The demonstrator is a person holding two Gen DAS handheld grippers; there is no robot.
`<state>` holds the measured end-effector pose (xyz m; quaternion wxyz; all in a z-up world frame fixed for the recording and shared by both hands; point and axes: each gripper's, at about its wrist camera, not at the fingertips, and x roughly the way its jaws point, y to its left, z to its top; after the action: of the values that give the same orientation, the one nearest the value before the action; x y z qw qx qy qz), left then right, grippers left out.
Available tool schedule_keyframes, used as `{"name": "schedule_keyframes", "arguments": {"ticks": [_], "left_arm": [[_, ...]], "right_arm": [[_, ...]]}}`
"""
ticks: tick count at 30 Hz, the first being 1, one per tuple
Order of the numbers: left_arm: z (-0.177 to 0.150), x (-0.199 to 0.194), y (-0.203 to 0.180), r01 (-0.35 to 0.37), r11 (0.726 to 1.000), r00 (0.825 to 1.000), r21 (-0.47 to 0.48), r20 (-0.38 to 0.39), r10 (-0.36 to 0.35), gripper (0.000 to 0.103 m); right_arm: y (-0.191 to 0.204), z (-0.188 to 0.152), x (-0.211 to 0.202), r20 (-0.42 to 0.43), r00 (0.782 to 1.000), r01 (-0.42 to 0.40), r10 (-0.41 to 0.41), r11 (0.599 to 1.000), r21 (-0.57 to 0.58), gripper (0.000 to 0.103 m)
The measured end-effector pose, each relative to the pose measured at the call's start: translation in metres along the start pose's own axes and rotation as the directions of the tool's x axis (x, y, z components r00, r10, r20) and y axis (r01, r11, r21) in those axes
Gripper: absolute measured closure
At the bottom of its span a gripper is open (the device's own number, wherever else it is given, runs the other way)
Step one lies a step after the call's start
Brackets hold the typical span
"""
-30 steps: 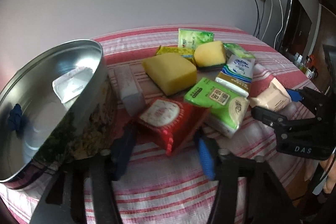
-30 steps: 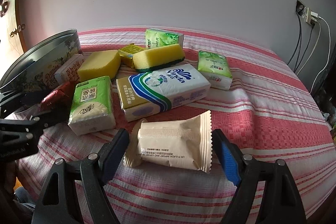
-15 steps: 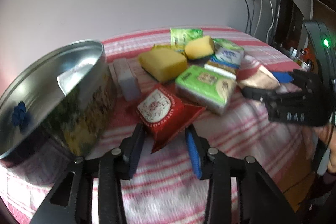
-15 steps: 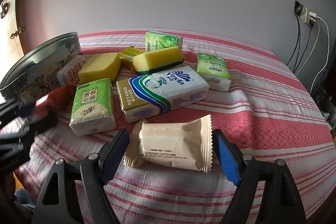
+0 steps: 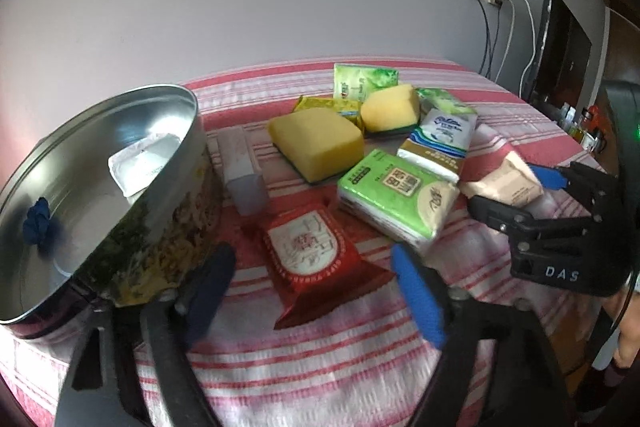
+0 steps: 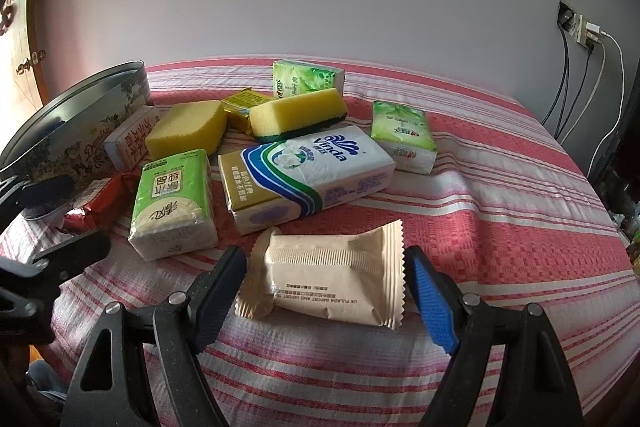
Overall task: Organize objects
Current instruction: 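Grasp the red foil packet with the left gripper while the right grasps the beige pastry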
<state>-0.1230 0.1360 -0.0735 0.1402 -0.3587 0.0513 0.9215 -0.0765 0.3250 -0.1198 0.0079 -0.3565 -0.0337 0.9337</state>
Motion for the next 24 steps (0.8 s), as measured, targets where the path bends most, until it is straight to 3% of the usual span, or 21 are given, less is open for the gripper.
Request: {"name": "schedule_keyframes", "arguments": {"ticks": [2, 5, 22, 24], "left_arm": [[-0.002, 0.003, 0.003, 0.01, 1.0, 1.0, -0.017, -0.016, -0.01, 0.042], [-0.004, 0.003, 0.005, 0.021, 0.999, 1.0, -0.032, -0.017, -0.022, 0.046], [-0.012, -0.009, 0.011, 0.013, 0.999, 0.998, -0.031, 0.054, -0.011, 0.053], [-0.012, -0.011, 0.011, 0.009, 0.999, 0.998, -0.03, 0.062, -0.007, 0.053]], "right_arm": [[0.0, -0.001, 0.0, 0.004, 1.0, 0.001, -0.001, 1.0, -0.004, 0.033], [0.002, -0.002, 0.0, 0.01, 1.0, 0.007, -0.007, 1.0, -0.015, 0.035], [0.005, -0.004, -0.006, 0.07, 0.998, 0.011, -0.008, 0.999, -0.041, 0.056], [0.004, -0.005, -0.008, 0.09, 0.996, 0.006, -0.003, 0.999, -0.04, 0.065]]}}
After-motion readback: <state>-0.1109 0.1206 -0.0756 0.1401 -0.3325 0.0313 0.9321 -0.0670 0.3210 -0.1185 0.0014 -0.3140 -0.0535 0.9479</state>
